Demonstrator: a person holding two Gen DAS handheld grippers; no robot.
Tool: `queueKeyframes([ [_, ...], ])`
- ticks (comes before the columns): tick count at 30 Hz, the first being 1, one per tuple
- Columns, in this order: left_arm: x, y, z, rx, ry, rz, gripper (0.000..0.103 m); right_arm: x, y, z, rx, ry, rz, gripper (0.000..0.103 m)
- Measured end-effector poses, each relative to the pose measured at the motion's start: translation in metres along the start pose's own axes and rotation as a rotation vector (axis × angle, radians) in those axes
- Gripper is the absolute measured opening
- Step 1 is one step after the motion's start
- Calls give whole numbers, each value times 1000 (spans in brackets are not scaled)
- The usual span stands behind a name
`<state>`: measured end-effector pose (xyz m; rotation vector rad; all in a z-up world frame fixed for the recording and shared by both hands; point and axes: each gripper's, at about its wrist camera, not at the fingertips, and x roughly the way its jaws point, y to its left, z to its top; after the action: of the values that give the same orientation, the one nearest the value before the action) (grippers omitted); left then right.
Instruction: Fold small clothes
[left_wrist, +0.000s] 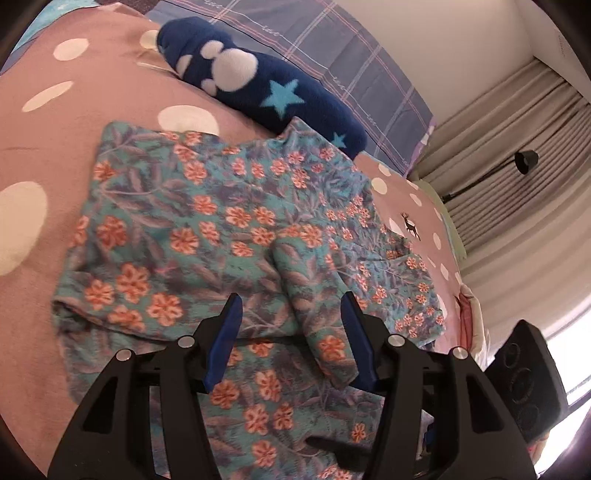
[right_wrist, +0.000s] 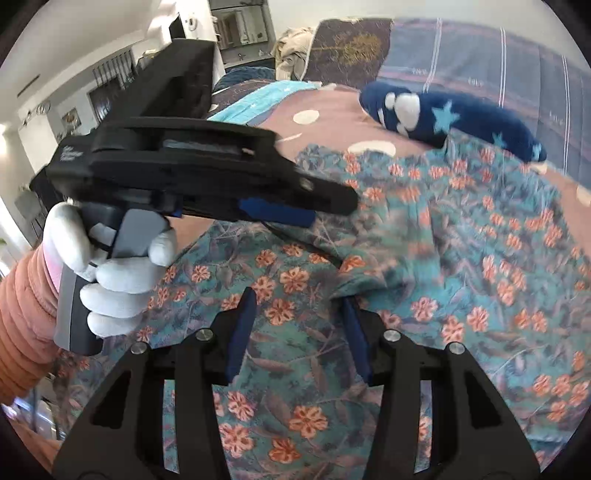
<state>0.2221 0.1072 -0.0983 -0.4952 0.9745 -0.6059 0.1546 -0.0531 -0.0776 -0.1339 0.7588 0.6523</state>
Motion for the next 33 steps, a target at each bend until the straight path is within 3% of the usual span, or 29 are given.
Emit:
queueKeyframes([
  [3,-1,1,3,-12,-1,-4,56,8,15,5,-52,1,18,58],
  [9,-11,16,7,-29,2,12,60,20,46,-4,-224,48,-47,58],
  [12,-9,20,6,-38,7,5,61,17,64,-16,-332,60,-129,58],
  [15,-8,16,7,-49,-3,-52,61,21,86,-31,-478,70,-227,56],
  [18,-11,14,10,-53,-16,-76,64,22,105,-44,-575,40,-307,56],
  [30,-10,18,6,-38,1,-51,66,31,95,-42,-547,48,-288,56],
  [31,-7,16,6,-26,0,-18,53,30,97,-44,-548,45,-289,56],
  [32,-3,14,6,-9,12,-3,14,28,101,-46,-546,43,-288,56],
  [33,1,13,6,-6,32,0,2,27,101,-46,-543,41,-286,56],
])
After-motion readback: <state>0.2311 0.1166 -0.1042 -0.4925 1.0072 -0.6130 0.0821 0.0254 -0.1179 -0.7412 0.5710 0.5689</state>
